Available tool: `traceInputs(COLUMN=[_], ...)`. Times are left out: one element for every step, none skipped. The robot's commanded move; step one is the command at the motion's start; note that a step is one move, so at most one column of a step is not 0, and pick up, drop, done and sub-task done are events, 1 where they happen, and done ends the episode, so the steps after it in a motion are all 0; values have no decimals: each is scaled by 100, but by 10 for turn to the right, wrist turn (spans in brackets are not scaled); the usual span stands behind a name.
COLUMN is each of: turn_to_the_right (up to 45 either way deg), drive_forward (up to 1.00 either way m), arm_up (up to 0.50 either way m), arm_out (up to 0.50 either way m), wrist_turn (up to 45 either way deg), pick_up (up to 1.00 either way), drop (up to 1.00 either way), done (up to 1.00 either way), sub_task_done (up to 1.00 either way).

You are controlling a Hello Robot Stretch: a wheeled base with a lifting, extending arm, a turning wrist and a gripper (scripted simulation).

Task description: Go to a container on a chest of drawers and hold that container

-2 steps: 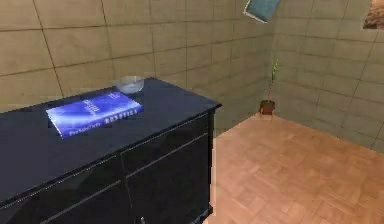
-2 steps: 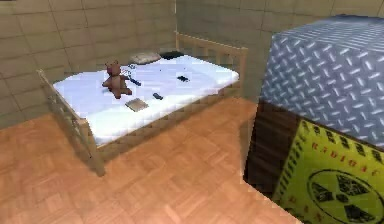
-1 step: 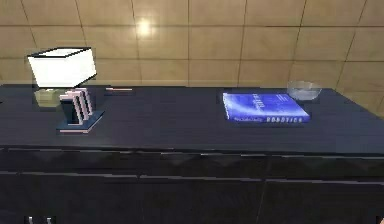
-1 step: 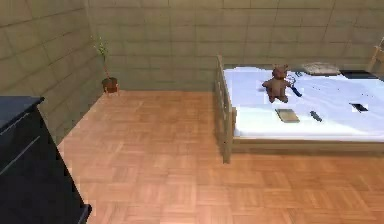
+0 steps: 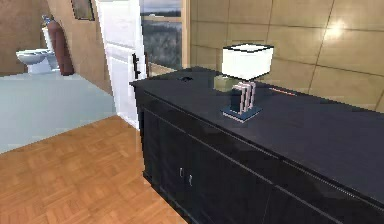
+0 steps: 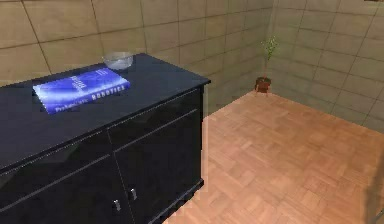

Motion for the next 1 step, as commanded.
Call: traceInputs(turn_to_the_right=[-150], drive_forward=[0], arm_up=[0], arm_out=[0], wrist_turn=[0], pick_up=[0], drop=[0], done=[0], sub_task_done=[0])
